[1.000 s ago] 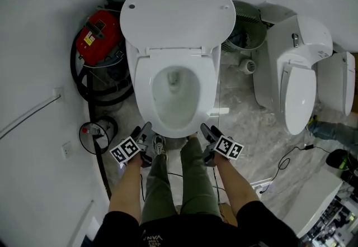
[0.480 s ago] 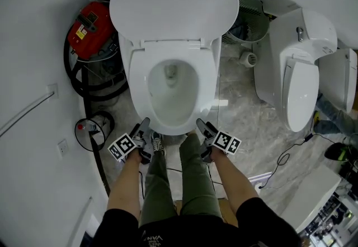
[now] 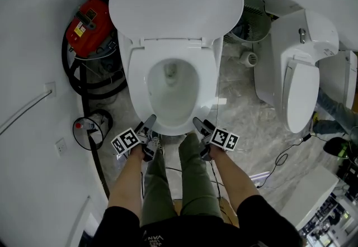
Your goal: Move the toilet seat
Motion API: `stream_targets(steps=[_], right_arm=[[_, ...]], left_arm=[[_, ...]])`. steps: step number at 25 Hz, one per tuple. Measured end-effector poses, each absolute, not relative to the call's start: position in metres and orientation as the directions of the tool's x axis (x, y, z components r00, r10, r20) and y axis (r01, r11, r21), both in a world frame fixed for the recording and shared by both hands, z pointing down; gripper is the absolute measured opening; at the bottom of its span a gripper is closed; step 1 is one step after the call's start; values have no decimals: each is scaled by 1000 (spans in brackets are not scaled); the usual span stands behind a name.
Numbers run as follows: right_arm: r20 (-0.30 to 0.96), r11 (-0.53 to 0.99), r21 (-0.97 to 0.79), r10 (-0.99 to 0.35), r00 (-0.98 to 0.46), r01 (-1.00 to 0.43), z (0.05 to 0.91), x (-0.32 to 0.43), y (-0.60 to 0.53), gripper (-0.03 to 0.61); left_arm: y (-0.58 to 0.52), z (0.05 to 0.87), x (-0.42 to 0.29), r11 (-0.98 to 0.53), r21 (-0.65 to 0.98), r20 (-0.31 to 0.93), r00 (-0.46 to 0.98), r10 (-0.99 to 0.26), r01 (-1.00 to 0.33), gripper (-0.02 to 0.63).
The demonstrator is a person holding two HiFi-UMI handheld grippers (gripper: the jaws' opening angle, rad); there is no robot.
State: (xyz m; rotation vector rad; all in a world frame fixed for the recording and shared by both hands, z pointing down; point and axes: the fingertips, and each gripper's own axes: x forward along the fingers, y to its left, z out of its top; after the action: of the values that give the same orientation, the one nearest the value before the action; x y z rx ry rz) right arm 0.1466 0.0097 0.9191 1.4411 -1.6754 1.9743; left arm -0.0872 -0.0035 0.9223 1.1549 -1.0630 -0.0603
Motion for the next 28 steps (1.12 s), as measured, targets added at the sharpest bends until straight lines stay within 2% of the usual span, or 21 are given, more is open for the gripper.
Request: stream_targets(steps=[6, 9, 16, 28], right_arm=[[744, -360, -660, -434, -508, -659, 919, 144, 7, 342], [746, -360, -659, -423, -514, -661, 920, 142, 10, 343], [741, -345, -666, -408, -534, -662, 913, 132, 15, 348], [687, -303, -718, -455, -567, -627, 870, 126, 9, 365]], left_arm=[[-4, 921, -86, 476, 746, 665, 547, -509, -465, 452], [-1, 921, -87, 476, 730, 683, 550, -481, -490, 386], [4, 912, -92, 485, 749, 660, 564, -496, -451, 309], [5, 869, -95, 444, 819, 568, 626, -534, -364, 316]])
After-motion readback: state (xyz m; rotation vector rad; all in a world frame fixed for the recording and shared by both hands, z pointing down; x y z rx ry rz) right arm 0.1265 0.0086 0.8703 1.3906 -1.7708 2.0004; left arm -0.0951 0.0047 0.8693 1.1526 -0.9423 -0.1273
